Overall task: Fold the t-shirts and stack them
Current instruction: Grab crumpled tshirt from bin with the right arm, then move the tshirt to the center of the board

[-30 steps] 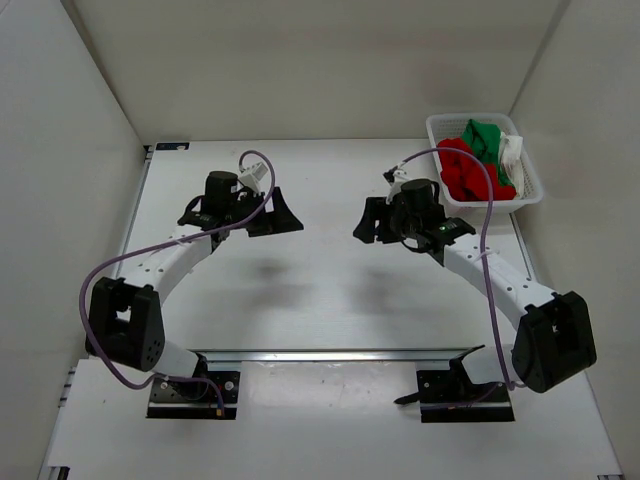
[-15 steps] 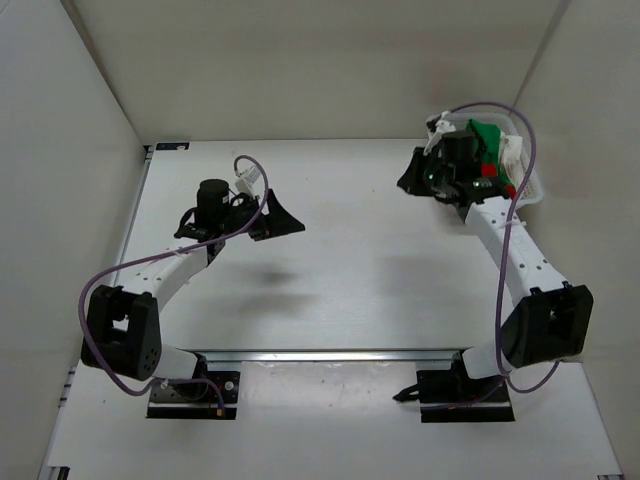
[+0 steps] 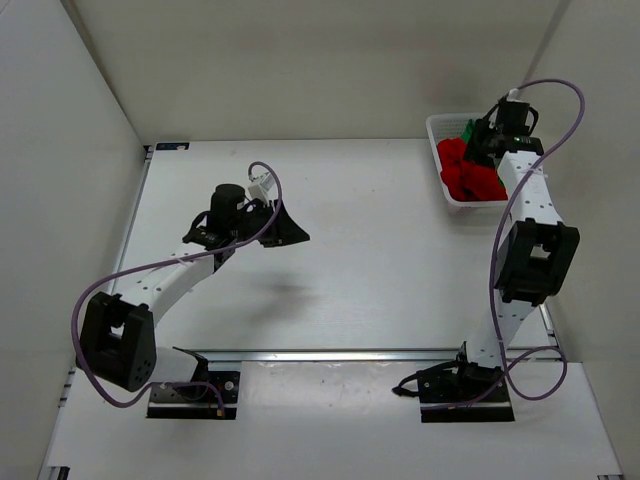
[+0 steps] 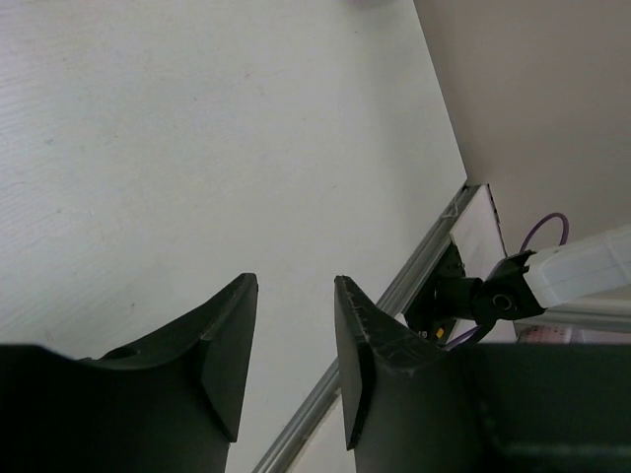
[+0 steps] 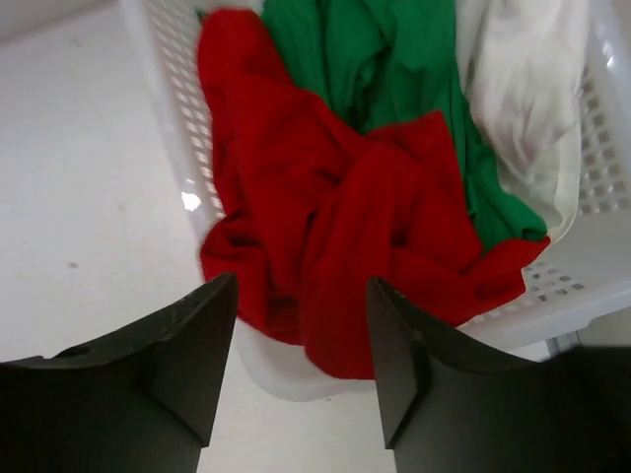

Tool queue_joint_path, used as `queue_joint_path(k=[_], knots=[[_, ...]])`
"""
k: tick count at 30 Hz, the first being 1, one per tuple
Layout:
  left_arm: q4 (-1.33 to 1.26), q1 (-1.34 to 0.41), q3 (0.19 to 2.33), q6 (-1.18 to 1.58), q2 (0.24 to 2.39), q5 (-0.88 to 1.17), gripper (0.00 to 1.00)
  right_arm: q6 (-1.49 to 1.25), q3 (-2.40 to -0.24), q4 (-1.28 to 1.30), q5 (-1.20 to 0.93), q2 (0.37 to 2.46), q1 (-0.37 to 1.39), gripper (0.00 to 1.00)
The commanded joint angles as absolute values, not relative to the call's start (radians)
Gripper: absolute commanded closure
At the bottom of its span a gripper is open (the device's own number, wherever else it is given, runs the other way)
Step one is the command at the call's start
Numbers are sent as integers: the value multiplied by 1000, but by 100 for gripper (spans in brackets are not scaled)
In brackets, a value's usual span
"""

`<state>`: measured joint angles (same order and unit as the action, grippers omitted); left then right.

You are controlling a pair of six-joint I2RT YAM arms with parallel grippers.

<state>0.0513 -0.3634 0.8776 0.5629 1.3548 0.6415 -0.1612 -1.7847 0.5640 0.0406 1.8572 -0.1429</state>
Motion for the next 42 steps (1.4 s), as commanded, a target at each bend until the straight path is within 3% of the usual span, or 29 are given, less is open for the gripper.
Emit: queue_joint_path(k=[1, 8, 13, 15, 16, 18, 23, 33, 39, 42], knots=[[49, -379, 859, 551, 1331, 597, 51, -152, -1810, 620, 26, 1904, -178, 46], [18, -380, 833, 572, 1348, 612, 50, -166, -1726, 545, 49, 1901, -187, 50], [17, -393, 836, 568, 1344, 603, 51, -187, -1739, 539, -27, 1937, -201, 60], [14, -396, 824, 560, 1342, 592, 51, -195, -1755, 554, -31, 1950, -209, 81], [12, -390, 827, 567, 1339, 591, 51, -204, -1772, 567, -34, 1951, -209, 84], [14, -402, 830, 566, 1341, 592, 51, -203, -1792, 586, -9, 1922, -204, 100], [34, -402, 848, 565, 1373, 624, 52, -187, -1795, 555, 61, 1757, -155, 100], [35, -384, 859, 586, 1356, 606, 51, -212, -1882, 401, -173, 1343, -57, 100], [14, -276, 821, 681, 1332, 592, 52, -385, -2023, 217, -619, 1348, 66, 100], [17, -238, 811, 695, 1309, 560, 52, -472, -2074, 146, -739, 1416, 110, 100]])
